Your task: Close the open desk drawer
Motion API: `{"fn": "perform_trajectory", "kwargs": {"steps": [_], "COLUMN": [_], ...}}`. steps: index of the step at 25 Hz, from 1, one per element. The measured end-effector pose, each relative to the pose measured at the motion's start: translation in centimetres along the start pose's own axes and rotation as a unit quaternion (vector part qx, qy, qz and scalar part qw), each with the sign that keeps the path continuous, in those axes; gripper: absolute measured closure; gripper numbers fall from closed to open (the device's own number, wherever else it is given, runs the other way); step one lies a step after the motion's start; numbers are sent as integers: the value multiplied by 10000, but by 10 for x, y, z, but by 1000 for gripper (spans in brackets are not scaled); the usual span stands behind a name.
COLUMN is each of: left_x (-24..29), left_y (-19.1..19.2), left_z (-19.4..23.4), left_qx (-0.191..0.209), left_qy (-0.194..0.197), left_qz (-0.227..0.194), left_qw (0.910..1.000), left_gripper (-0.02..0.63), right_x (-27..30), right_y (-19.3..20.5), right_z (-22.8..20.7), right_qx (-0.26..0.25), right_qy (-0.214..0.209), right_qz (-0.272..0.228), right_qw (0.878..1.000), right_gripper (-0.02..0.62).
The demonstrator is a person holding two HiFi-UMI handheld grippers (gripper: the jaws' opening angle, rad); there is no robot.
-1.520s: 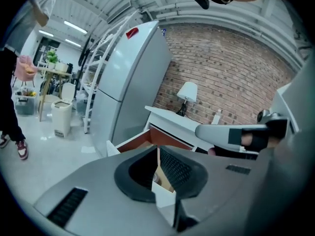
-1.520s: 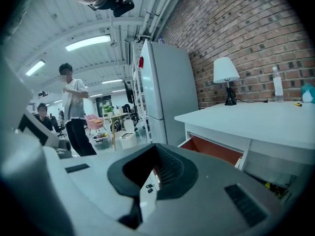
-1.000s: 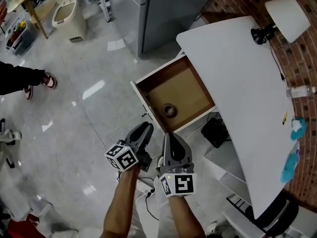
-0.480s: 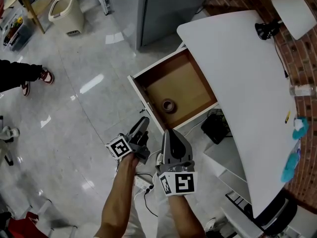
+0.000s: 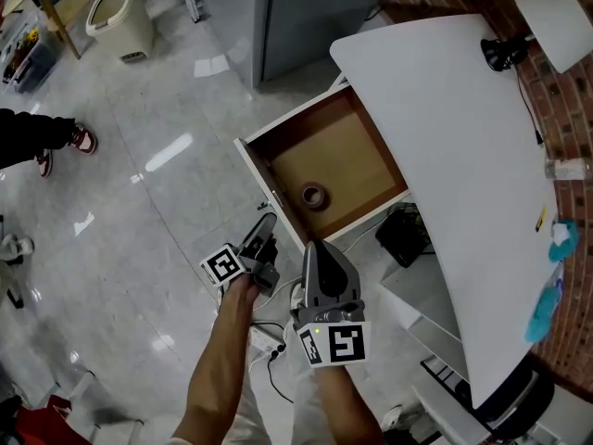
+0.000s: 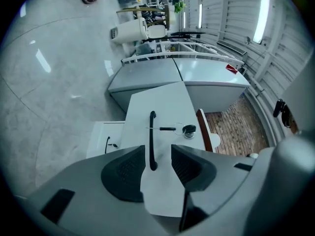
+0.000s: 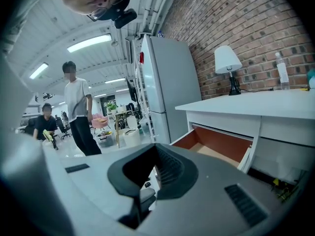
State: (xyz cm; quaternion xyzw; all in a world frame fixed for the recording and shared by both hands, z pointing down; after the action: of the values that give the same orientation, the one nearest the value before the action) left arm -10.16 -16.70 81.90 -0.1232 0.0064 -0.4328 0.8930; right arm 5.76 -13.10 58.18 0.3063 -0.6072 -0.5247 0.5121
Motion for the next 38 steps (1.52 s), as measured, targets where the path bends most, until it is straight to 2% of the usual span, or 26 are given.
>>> {"fn": "perform_trajectory", "kwargs": {"steps": [3,9,12,15,16,17,22,25,30,34,38], "left_x": [5,19,23,27,28,28,27,27,33,37,42], "left_y": [-1,-7,-6,-5,-4,-4,-2,-2,1,0,1], "left_z": [8,17,15,13,13,13,12,8,-12,-23,-34], "left_qx": [-349,-413,-294,-194,-190,-201,-223,-84,102,174,274], "left_qy": [39,231,242,281,250,210,132,91,441,422,640], "left_qz": [-45,41,142,159,143,122,40,74,310,427,491], "left_qw": [9994,9989,9992,9993,9994,9995,9997,9999,9985,9980,9964], "left_gripper": [454,454,458,513,559,578,581,581,581,581,581], "right_x": [2,2,1,1,0,0,-1,-3,-3,-3,-3], "right_y": [1,5,7,9,10,10,9,9,8,5,4], "right_z": [-1,-4,-6,-10,-11,-12,-13,-15,-22,-23,-23], "right_qx": [41,50,43,50,60,69,92,108,142,198,193], "right_qy": [-56,-62,-58,-36,-27,-20,-12,6,39,43,32], "right_qz": [25,89,132,131,134,135,137,133,134,98,85], "right_qw": [10000,9999,9999,9999,9999,9999,9999,9999,9998,9997,9998], "right_gripper": [584,584,584,584,584,584,584,584,584,584,584]}}
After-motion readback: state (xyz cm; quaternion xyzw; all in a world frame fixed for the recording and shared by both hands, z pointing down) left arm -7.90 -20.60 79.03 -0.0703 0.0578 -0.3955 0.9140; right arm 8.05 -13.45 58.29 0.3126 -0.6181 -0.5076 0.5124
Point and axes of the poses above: the fingertips, and each gripper's own axes: x forward along the fingers, z to its left, y out of its underside, the point moved 10 cm from there along -x, backward along the fingers, and after that the axes turned 14 degrees about -x, right-handed, at the moved point
